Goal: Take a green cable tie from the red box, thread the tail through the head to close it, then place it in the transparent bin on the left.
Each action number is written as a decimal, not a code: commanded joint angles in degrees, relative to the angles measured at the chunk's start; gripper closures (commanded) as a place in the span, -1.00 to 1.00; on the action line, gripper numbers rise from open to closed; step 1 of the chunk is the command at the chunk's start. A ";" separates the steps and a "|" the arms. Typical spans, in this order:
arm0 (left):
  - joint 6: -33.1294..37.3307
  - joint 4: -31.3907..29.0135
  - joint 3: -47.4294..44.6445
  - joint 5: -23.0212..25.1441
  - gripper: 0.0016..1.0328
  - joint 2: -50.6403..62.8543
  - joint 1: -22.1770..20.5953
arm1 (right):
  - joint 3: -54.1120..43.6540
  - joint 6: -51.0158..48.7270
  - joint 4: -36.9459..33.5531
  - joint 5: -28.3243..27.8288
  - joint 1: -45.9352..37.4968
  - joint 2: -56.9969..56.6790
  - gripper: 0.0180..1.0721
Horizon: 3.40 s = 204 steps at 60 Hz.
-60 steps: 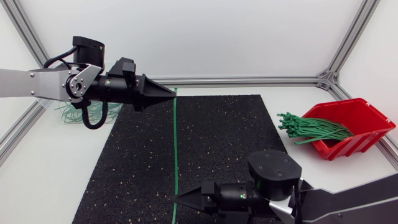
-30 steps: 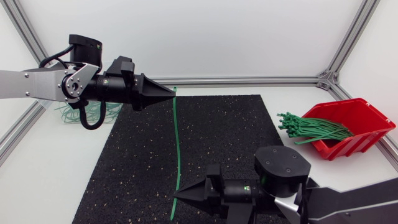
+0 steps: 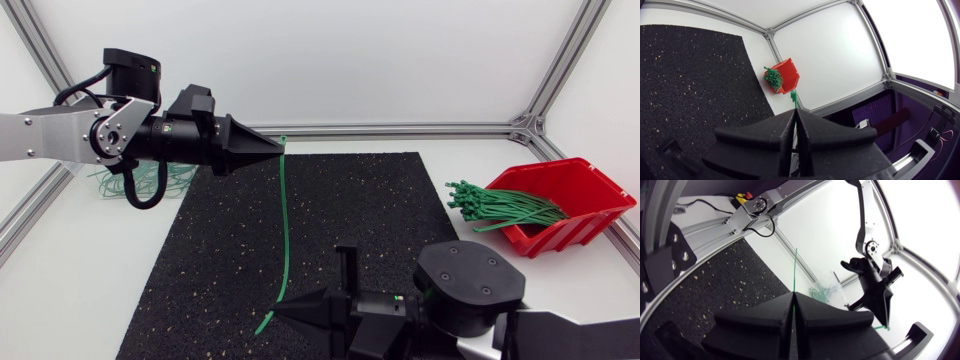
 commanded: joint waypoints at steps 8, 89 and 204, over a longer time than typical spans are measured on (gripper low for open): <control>1.91 -0.30 -3.63 -0.34 0.92 -4.56 -1.09 | 4.74 19.13 -14.77 6.18 2.72 -7.86 0.89; -13.56 40.30 -29.30 -15.29 0.93 -24.25 -12.86 | 39.10 121.78 -53.36 -33.63 -16.35 -14.89 0.89; -8.02 28.52 -26.22 -41.13 0.93 -42.00 -33.69 | 49.03 138.39 -75.95 -36.89 -14.59 -20.34 0.89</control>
